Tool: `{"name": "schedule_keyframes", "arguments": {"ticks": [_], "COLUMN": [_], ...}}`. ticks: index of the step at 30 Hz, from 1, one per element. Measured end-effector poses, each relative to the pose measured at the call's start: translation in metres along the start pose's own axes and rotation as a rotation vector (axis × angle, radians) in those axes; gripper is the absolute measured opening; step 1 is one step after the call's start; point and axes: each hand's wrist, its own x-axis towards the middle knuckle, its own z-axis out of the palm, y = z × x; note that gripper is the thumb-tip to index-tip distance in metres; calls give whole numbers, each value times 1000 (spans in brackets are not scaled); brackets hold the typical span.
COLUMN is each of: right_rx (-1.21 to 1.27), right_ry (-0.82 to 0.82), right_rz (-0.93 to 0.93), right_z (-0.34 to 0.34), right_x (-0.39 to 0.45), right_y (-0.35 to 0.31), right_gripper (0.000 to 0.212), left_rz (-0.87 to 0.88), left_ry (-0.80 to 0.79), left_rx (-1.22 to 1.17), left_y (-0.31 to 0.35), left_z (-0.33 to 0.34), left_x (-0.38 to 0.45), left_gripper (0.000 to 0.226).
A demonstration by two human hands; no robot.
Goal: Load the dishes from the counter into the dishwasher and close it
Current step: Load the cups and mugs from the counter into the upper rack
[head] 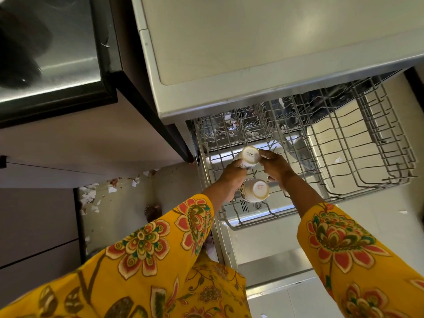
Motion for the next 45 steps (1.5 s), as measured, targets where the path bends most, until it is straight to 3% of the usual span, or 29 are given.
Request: {"name": "schedule_keyframes", "arguments": {"ticks": [9, 15, 24, 37, 45], "right_rx": [81, 83, 94, -35, -112], "right_ry": [10, 42, 51, 9, 29], "right_rz": [13, 32, 38, 7, -4], "right_z": [0, -2, -1, -3, -1], "right_x": [-2, 1, -1, -6, -11], "right_y": [2, 2, -3, -6, -11], "right_gripper": [39, 41, 38, 40, 46], "left_rz": [-63, -28, -28, 27, 24], "left_ry": [-52, 15, 58, -21, 49], "left_rx": [-28, -18, -84, -70, -119], "left_y": [-7, -7, -3, 2, -1], "left_z": [6, 3, -2, 1, -11], "left_x": [2, 6, 3, -10, -11], "left_gripper": [56, 39, 49, 53, 48]}}
